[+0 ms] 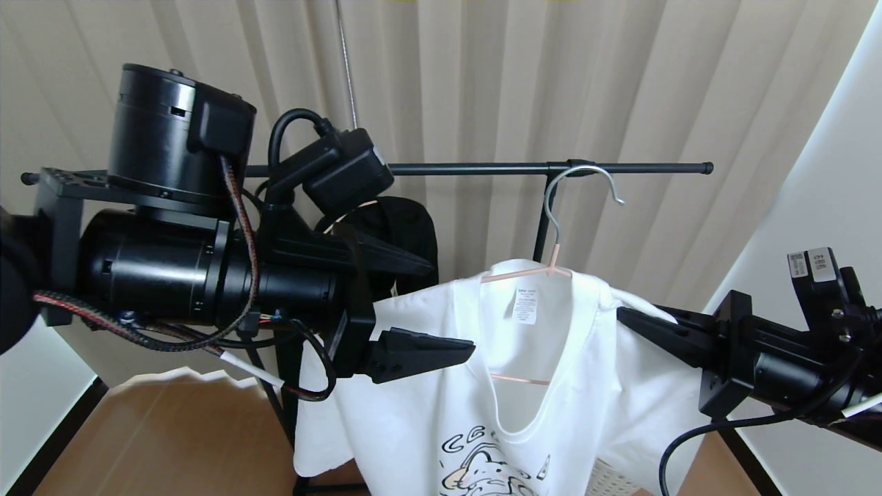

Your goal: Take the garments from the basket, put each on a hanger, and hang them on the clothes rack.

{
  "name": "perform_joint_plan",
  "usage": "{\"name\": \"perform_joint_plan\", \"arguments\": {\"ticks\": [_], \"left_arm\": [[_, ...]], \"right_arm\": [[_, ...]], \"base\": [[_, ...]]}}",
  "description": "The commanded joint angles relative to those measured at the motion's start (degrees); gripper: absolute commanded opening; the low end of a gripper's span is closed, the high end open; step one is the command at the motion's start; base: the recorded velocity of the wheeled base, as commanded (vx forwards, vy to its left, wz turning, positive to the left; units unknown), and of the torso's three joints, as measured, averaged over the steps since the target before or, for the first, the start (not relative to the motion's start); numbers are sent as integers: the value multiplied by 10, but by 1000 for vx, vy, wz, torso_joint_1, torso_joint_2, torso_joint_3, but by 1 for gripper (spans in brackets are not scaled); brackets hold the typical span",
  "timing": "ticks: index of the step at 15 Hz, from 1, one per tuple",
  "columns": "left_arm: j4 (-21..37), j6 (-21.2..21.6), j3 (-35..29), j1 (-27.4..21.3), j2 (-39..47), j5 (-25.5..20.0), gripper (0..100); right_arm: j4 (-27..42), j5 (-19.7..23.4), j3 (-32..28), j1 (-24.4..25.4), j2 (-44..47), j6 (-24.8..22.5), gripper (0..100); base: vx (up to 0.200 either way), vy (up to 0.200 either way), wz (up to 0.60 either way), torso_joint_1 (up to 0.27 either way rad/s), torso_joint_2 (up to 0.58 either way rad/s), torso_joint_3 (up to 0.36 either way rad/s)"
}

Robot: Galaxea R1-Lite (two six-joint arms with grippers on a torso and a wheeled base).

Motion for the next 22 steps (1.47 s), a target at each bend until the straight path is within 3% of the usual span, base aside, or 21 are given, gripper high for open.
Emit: {"name": "perform_joint_plan", "arguments": {"ticks": [1, 3, 6, 18, 19, 22], "left_arm": [[3, 20, -11, 2, 39, -7, 100], [4, 48, -14, 4, 55, -13, 100], [4, 53, -31, 13, 75, -50, 100], [3, 67, -23, 10, 79, -53, 100], [3, 67, -22, 10, 78, -52, 0], [0, 68, -8, 10, 75, -52, 0]], "right_arm": [[0, 0, 1, 2, -5, 0, 0], [0, 0, 3, 3, -7, 0, 0], [0, 0, 4, 10, -11, 0, 0], [0, 0, 8, 16, -24, 0, 0], [1, 0, 8, 16, -25, 0, 0], [1, 0, 8, 21, -25, -1, 0]], "base": [[0, 0, 0, 0, 0, 0], [0, 0, 0, 0, 0, 0], [0, 0, 0, 0, 0, 0], [0, 0, 0, 0, 0, 0], [0, 0, 0, 0, 0, 0], [0, 0, 0, 0, 0, 0]]}}
